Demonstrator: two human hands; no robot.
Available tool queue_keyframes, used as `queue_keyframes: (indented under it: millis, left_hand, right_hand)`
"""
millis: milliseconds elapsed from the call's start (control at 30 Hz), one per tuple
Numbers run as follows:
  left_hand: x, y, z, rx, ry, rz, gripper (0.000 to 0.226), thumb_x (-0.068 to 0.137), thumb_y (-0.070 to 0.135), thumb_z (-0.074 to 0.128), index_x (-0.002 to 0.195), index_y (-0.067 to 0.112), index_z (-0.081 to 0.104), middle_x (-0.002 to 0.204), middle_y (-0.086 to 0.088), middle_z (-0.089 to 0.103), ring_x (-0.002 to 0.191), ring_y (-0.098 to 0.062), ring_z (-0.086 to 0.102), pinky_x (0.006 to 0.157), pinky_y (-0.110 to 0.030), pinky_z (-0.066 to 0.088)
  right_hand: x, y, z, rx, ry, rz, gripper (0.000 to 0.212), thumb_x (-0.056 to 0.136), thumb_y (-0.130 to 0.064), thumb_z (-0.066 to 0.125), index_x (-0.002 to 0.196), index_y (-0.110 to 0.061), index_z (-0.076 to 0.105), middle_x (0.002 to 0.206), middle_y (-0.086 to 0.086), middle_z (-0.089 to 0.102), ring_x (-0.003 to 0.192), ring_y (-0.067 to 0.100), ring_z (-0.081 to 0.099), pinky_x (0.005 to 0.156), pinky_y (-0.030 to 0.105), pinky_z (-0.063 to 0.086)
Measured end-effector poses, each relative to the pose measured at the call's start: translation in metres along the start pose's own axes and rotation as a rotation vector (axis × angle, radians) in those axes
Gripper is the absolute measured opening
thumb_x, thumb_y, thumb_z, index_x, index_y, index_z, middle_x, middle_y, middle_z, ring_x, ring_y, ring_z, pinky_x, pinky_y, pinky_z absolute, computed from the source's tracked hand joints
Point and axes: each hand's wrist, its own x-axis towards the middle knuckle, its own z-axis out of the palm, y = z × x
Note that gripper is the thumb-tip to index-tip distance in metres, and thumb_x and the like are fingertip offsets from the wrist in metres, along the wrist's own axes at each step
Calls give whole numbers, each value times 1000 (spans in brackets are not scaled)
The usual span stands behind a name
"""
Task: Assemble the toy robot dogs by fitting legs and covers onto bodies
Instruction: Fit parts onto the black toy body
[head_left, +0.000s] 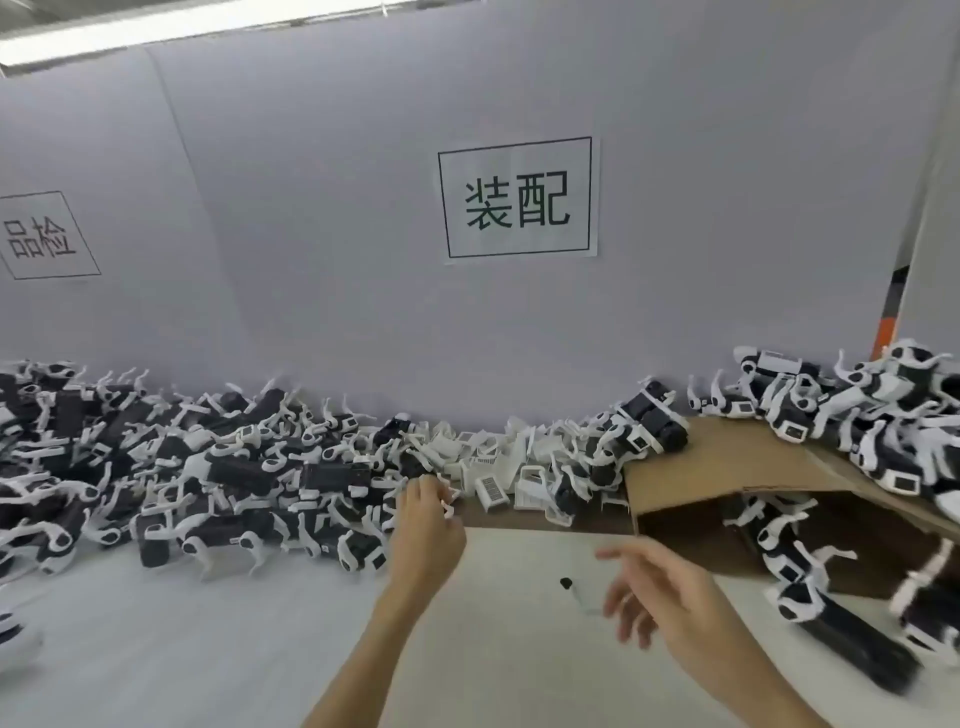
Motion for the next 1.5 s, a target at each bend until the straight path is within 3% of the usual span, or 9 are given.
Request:
queue_keyframes:
  millis: [233, 367, 667, 833, 967, 1133, 1267, 1333, 1500]
  left_hand:
    - [53, -64, 34, 624, -231, 75, 63, 92, 11, 53, 151, 6, 33, 151, -9, 49, 149, -28, 39, 128, -36, 20]
    - [65, -58, 42, 761, -241, 178, 60, 95, 9, 53, 152, 10, 33, 145, -4, 58, 138, -28, 51, 122, -41, 25]
    - [9, 34, 51, 428, -77, 540, 66, 89, -3, 56, 150, 16, 39, 130, 2, 60, 125, -22, 56, 112, -35, 19]
    - [-45, 76, 54, 342, -50, 714, 80, 75, -3, 62, 151, 14, 45, 137, 4, 58, 122, -20, 60, 109, -36, 25]
    - [-59, 79, 51, 219, -65, 687, 73, 80, 0, 69, 149, 12, 48, 136, 4, 64, 122, -20, 64, 109, -35, 24]
    - [-54, 66, 46, 227, 130, 889, 48, 98, 30, 73, 143, 21, 57, 149, 6, 59, 141, -15, 53, 114, -39, 33]
    - [-50, 61, 37, -215, 46, 464, 83, 91, 52, 79, 160, 36, 35, 171, 8, 23, 159, -6, 20, 127, -21, 16]
    - [-51, 60, 33, -589, -194, 168, 95, 89, 51, 83, 163, 41, 24, 165, 15, 33, 151, -1, 37, 123, -20, 32]
    - [-52, 55, 34, -699, -468, -15, 39, 90, 55, 75, 123, 38, 65, 112, 24, 69, 101, -7, 66, 87, -18, 49]
  right_hand:
    - [48, 39, 6, -207, 47, 18, 21, 109, -23, 48, 112, -28, 69, 82, 2, 73, 66, 19, 69, 56, 27, 48]
    - [50, 45, 2, -197, 53, 11, 20, 108, -23, 51, 111, -29, 70, 83, 1, 73, 66, 18, 69, 56, 23, 48]
    - [54, 43, 1, -280, 111, -7, 21, 107, -20, 54, 122, -31, 62, 95, -2, 70, 77, 15, 71, 59, 29, 57]
    - [61, 34, -4, -236, -18, -49, 74, 93, -41, 74, 152, -50, 30, 137, -24, 52, 121, -13, 54, 86, 22, 56]
    - [60, 37, -15, -168, -79, -98, 69, 91, -31, 80, 150, -42, 45, 146, -21, 56, 137, -1, 50, 103, 34, 55]
    - [54, 53, -12, -21, 105, -134, 55, 84, -26, 85, 132, -38, 62, 125, -16, 71, 116, 8, 68, 88, 22, 58]
    - [51, 63, -14, 205, 238, -93, 50, 80, -40, 81, 128, -30, 68, 120, -8, 75, 107, 16, 74, 84, 19, 57]
    - [51, 63, -14, 263, 250, -55, 50, 80, -46, 79, 126, -27, 71, 118, -4, 77, 109, 18, 74, 87, 21, 59]
    - [54, 63, -8, 353, 247, 0, 52, 85, -49, 72, 119, -10, 75, 116, 10, 77, 114, 25, 72, 100, 40, 56]
